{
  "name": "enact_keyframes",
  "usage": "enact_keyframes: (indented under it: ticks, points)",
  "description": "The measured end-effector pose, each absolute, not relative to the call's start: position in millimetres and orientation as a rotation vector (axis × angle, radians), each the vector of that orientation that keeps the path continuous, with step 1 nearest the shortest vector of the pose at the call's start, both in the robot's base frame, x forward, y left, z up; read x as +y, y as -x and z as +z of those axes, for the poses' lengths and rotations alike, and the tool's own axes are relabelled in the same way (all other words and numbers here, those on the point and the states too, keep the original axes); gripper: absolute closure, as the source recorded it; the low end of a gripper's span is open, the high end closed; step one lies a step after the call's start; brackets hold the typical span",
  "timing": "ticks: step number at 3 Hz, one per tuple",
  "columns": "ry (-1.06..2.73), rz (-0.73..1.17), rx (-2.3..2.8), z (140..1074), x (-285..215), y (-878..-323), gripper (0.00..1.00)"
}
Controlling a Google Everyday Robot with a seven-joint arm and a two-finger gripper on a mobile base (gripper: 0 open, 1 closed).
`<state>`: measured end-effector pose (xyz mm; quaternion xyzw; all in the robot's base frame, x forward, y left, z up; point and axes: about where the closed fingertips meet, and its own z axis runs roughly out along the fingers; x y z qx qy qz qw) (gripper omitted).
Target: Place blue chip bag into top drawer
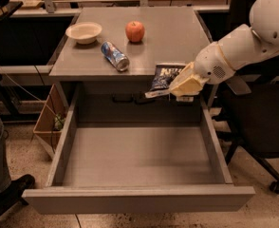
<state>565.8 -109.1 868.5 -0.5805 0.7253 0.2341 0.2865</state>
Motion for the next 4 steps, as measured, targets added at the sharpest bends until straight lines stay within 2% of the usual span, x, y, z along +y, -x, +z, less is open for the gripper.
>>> enact_keyframes:
  ticks: [2, 4]
  points:
    - [1.564, 0.664, 1.923, 861, -102, -574, 1.0]
    - [1.629, 0.762, 1.851, 858, -76, -527, 1.0]
